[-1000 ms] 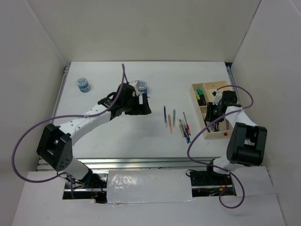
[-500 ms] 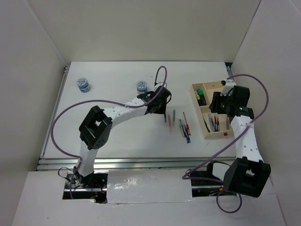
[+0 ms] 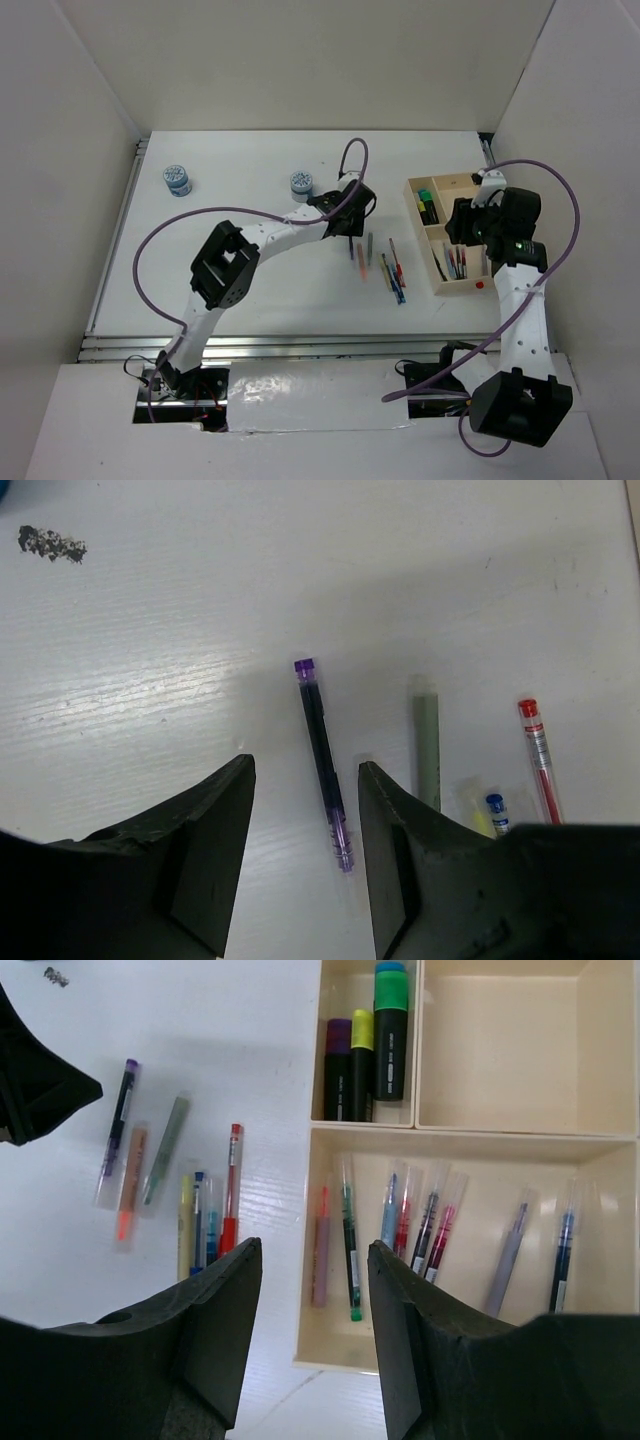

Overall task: Sort the stationery into containers
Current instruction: Pick up the pen from the center of the board.

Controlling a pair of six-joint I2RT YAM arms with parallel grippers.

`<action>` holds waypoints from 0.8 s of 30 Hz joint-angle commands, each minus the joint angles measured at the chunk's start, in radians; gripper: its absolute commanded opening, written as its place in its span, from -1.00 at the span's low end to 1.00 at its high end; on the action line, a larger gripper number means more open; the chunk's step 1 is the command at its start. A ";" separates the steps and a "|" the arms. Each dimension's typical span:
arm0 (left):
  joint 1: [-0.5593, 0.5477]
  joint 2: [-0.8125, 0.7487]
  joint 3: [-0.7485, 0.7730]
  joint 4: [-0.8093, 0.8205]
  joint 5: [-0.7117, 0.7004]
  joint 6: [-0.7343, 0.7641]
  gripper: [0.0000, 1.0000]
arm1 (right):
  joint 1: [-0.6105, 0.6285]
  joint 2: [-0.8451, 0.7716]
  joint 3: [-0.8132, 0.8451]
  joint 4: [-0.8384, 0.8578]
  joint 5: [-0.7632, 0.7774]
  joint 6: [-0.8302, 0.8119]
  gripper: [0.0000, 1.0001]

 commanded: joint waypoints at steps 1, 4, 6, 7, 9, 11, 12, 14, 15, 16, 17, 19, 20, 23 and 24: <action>-0.027 -0.015 -0.010 -0.010 -0.033 -0.018 0.15 | -0.015 -0.024 0.019 -0.007 -0.021 -0.028 0.08; -0.038 -0.061 -0.102 0.022 -0.024 -0.027 0.13 | -0.026 -0.015 0.019 -0.003 -0.033 -0.023 0.08; -0.047 -0.074 -0.128 0.041 -0.019 -0.029 0.12 | -0.031 -0.008 0.019 0.005 -0.036 -0.020 0.08; -0.058 -0.078 -0.145 0.044 -0.015 -0.026 0.12 | -0.031 -0.008 0.019 0.008 -0.039 -0.017 0.08; -0.067 -0.074 -0.154 0.047 -0.007 -0.024 0.12 | -0.029 -0.005 0.019 0.006 -0.042 -0.017 0.08; -0.081 -0.071 -0.157 0.050 -0.006 -0.024 0.12 | -0.031 -0.007 0.020 0.005 -0.041 -0.020 0.08; -0.084 -0.068 -0.159 0.047 -0.010 -0.029 0.12 | -0.032 -0.008 0.020 0.002 -0.041 -0.020 0.08; -0.092 -0.063 -0.160 0.047 -0.009 -0.033 0.12 | -0.035 -0.014 0.017 0.002 -0.041 -0.023 0.08; -0.093 -0.061 -0.162 0.047 -0.007 -0.035 0.12 | -0.040 -0.016 0.014 0.000 -0.041 -0.028 0.08; -0.093 -0.060 -0.164 0.050 -0.007 -0.036 0.12 | -0.041 -0.018 0.016 0.000 -0.042 -0.029 0.08; -0.095 -0.058 -0.164 0.047 -0.010 -0.042 0.12 | -0.041 -0.021 0.011 -0.001 -0.044 -0.029 0.08; -0.093 -0.057 -0.171 0.044 -0.012 -0.049 0.11 | -0.046 -0.021 0.010 -0.004 -0.045 -0.034 0.08; -0.092 -0.057 -0.177 0.039 -0.012 -0.059 0.11 | -0.046 -0.021 0.013 -0.003 -0.047 -0.034 0.08; -0.074 -0.069 -0.220 0.035 -0.009 -0.084 0.06 | -0.051 -0.016 0.022 -0.007 -0.054 -0.033 0.08; -0.061 -0.081 -0.234 0.039 -0.007 -0.088 0.04 | -0.052 -0.018 0.024 -0.009 -0.057 -0.032 0.08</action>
